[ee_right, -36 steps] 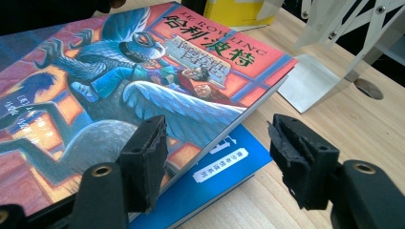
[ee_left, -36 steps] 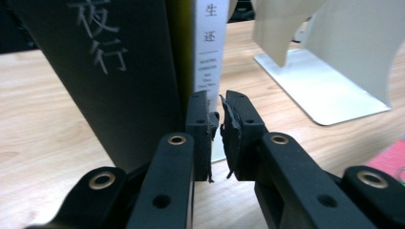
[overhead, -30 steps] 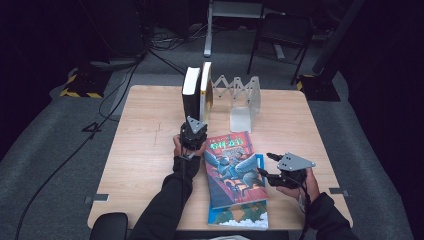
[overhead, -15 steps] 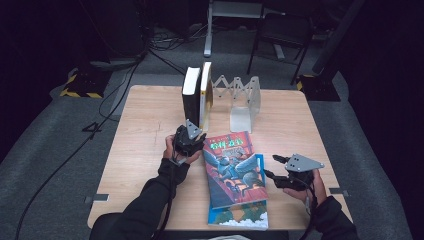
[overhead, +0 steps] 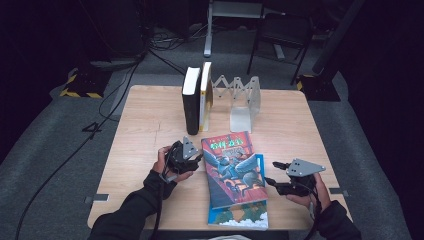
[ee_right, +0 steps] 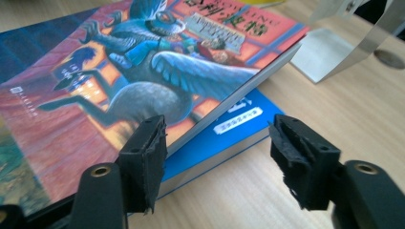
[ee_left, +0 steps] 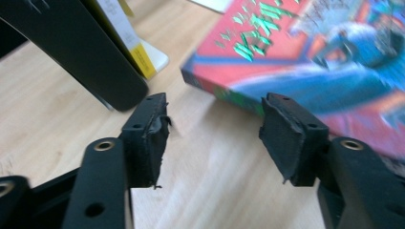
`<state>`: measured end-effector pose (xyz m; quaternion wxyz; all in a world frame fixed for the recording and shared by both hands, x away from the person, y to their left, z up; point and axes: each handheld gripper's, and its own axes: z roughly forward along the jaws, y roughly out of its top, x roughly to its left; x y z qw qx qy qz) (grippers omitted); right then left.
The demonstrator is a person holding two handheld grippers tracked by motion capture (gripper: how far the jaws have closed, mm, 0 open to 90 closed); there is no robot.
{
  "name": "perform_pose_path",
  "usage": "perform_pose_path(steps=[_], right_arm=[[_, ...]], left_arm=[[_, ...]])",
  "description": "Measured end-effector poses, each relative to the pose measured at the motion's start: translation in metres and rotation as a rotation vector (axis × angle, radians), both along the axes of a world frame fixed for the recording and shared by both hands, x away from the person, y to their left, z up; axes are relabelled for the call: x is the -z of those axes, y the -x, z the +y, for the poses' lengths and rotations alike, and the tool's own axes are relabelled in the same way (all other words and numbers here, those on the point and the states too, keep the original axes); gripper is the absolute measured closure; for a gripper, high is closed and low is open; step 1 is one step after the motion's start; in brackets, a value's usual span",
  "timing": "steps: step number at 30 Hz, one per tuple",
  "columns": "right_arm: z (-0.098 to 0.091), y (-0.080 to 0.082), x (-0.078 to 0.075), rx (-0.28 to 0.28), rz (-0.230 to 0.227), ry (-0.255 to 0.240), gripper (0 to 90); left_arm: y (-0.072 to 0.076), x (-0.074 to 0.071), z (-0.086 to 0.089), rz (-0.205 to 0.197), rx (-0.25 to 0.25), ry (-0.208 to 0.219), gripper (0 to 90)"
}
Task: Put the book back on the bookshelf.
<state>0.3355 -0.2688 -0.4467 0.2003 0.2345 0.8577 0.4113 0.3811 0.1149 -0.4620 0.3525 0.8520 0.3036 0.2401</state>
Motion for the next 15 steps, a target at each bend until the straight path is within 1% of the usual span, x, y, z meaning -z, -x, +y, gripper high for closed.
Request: perform_pose_path(steps=[1,2,3,6,7,8,9,10,11,13,14,15], right_arm=[[0.000,0.001,0.000,-0.003,0.007,0.004,34.9],[0.000,0.002,0.001,-0.011,0.016,0.008,34.8],[0.000,0.004,0.001,-0.019,0.021,0.017,34.2],[0.001,0.008,0.001,-0.039,0.038,0.022,33.8],[0.001,0.009,0.001,-0.044,0.044,0.021,33.6],[0.001,0.009,0.001,-0.044,0.044,0.021,33.6],[0.001,0.011,0.002,-0.054,0.056,0.022,32.5],[0.001,0.011,0.002,-0.054,0.056,0.022,32.5],[0.001,0.012,0.002,-0.060,0.063,0.023,32.3],[0.002,0.015,0.003,-0.074,0.068,0.034,31.9],[0.002,0.016,0.003,-0.075,0.067,0.034,31.9],[0.002,0.017,0.003,-0.086,0.077,0.028,32.0]], left_arm=[[0.002,0.001,0.002,0.006,0.012,0.000,38.8],[0.006,0.002,0.004,0.024,0.038,0.002,38.0],[0.008,0.003,0.005,0.034,0.054,0.006,35.5],[0.016,0.008,0.008,0.059,0.100,-0.019,32.3],[0.016,0.008,0.008,0.059,0.100,-0.019,31.3],[0.020,0.010,0.008,0.065,0.111,-0.023,31.3],[0.025,0.013,0.009,0.069,0.134,-0.032,30.2],[0.025,0.013,0.009,0.069,0.134,-0.032,29.6],[0.028,0.015,0.009,0.082,0.148,-0.030,29.6],[0.031,0.018,0.009,0.101,0.161,-0.035,28.9],[0.033,0.020,0.009,0.114,0.169,-0.049,28.7],[0.034,0.022,0.009,0.121,0.170,-0.055,28.7]])
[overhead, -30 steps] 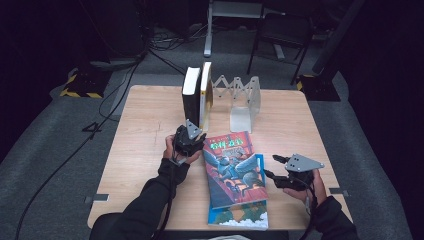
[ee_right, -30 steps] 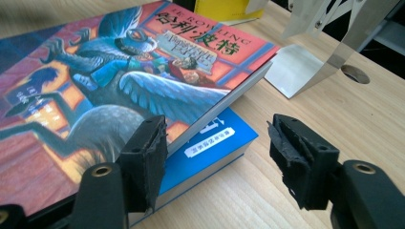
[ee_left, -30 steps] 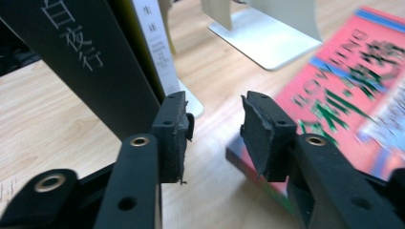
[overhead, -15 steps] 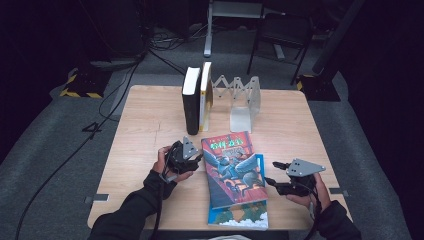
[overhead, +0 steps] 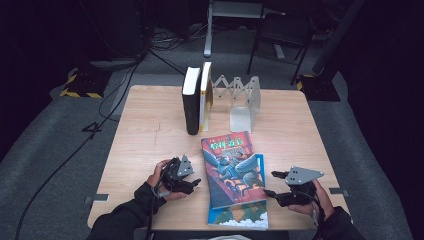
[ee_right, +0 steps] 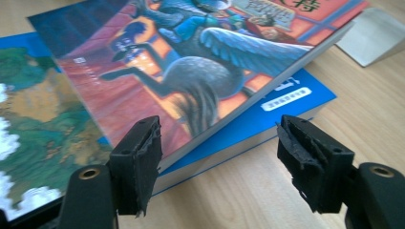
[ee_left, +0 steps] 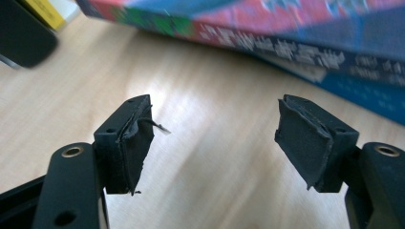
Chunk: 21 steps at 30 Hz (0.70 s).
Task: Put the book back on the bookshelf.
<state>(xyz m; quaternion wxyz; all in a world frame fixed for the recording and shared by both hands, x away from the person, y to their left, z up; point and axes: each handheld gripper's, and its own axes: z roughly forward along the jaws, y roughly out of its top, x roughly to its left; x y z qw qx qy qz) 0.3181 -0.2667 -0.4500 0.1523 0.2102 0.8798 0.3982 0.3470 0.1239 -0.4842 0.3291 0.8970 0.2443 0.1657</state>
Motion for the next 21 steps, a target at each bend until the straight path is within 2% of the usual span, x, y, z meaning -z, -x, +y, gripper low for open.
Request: perform_pose_path(steps=[2,3,9,15,21], right_arm=[[0.000,0.002,0.001,-0.008,0.000,-0.002,32.9],[-0.001,0.003,0.001,-0.009,0.002,-0.002,33.1],[-0.004,0.008,0.001,-0.053,0.019,-0.009,34.8],[-0.001,0.013,0.003,-0.115,0.033,0.026,36.4],[0.006,0.012,0.008,-0.112,0.042,0.066,37.4]], left_arm=[[0.002,0.002,0.001,0.017,0.011,-0.019,28.1],[0.004,0.003,0.001,0.022,0.020,-0.015,27.8],[0.004,0.007,0.001,0.029,0.037,-0.029,26.9],[-0.001,0.010,-0.001,0.044,0.035,-0.008,26.8],[0.000,0.010,-0.003,0.045,0.031,-0.011,26.0]])
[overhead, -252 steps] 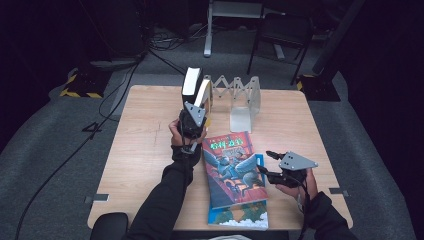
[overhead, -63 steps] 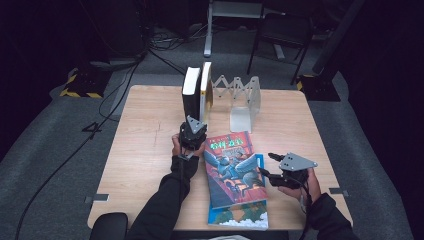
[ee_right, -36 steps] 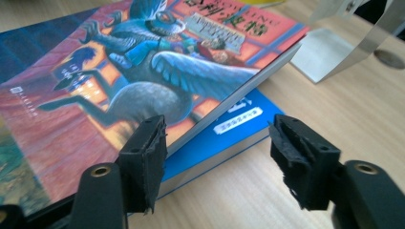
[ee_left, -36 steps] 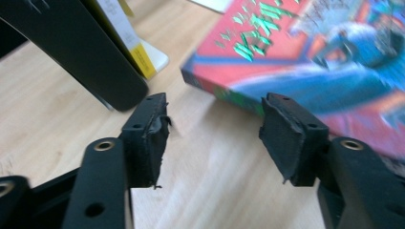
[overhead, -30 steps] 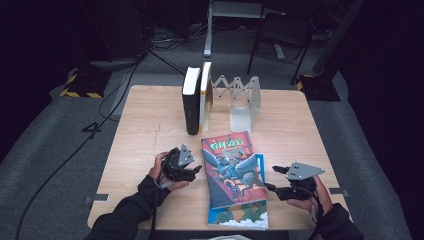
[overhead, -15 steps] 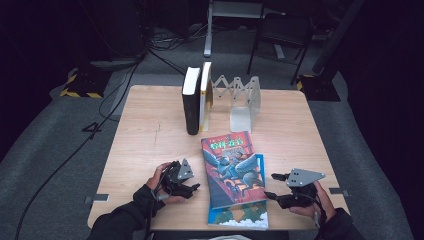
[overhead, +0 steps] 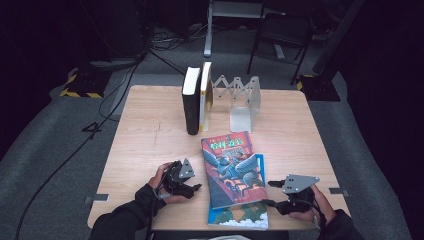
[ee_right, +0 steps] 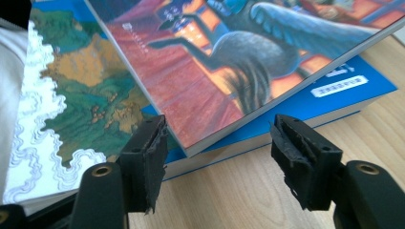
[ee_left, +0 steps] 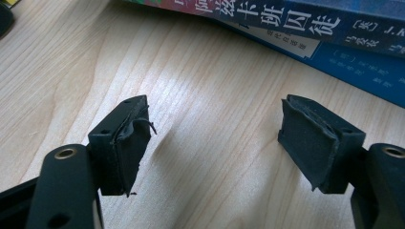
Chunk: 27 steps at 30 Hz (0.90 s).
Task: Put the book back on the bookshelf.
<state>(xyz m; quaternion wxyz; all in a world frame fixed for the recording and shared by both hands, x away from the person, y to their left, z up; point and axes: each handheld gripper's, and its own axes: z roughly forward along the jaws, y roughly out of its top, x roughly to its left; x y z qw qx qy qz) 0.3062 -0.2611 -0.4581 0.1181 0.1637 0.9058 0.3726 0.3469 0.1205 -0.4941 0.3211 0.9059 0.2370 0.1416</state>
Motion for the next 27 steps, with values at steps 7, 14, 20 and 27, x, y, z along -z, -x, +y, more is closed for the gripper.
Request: perform_pose_path(steps=[7,14,20,27], right_arm=[[0.004,-0.001,0.003,-0.001,0.009,0.015,38.3],[0.009,0.000,0.002,-0.024,0.001,0.005,42.3],[0.008,-0.002,0.002,-0.027,0.013,-0.014,43.5],[0.005,-0.002,0.003,-0.029,0.023,-0.024,44.1]], left_arm=[[0.003,0.000,-0.009,-0.016,0.031,-0.012,25.6],[-0.020,-0.003,-0.012,-0.058,-0.051,0.024,26.2],[-0.050,-0.005,-0.014,-0.037,-0.101,0.027,29.5],[-0.071,-0.004,-0.012,-0.038,-0.176,0.030,30.9]])
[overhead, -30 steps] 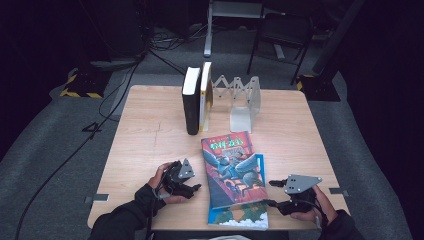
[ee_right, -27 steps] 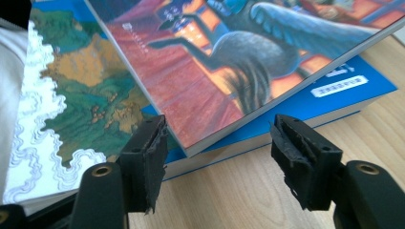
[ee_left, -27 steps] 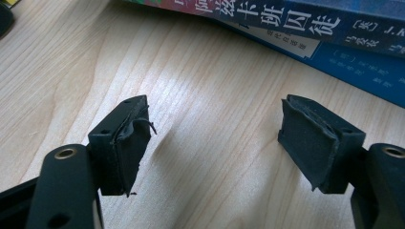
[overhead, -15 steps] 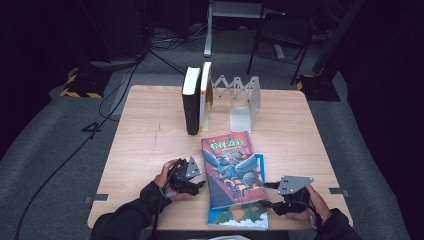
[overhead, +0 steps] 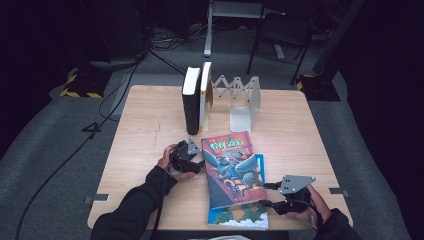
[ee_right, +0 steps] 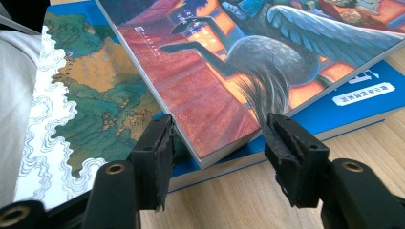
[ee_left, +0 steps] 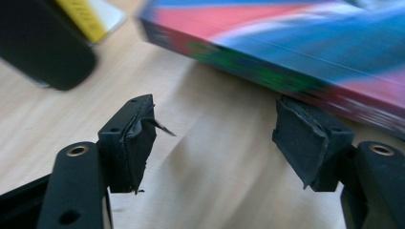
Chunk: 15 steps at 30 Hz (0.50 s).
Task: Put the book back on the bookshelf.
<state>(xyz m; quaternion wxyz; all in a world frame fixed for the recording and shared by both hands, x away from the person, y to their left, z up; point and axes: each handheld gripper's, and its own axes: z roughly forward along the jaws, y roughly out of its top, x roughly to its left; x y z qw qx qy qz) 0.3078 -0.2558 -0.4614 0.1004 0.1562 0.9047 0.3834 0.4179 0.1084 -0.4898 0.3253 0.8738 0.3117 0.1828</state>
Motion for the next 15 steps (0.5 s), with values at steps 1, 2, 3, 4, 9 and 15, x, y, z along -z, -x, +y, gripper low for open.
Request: perform_pose_path(steps=[1,2,3,4,9,15], right_arm=[[0.000,0.000,0.000,-0.003,0.002,-0.001,44.4],[0.001,0.000,0.000,-0.011,0.004,-0.003,44.9],[0.001,0.000,0.000,-0.011,0.004,-0.003,44.9],[0.001,0.001,0.000,-0.013,0.005,-0.005,45.5],[0.006,0.004,0.000,-0.045,0.018,-0.008,47.8],[0.008,0.006,0.001,-0.064,0.026,-0.012,49.0]], left_arm=[[-0.004,0.000,0.001,-0.011,-0.012,0.003,30.9],[-0.006,0.000,0.001,-0.018,-0.018,-0.001,31.1],[-0.006,0.000,0.001,-0.018,-0.018,-0.001,32.4],[-0.009,0.001,0.000,-0.012,-0.022,-0.003,32.4],[-0.016,0.000,-0.006,-0.021,-0.014,-0.028,37.6],[-0.018,-0.004,-0.014,-0.032,-0.011,-0.033,45.4]])
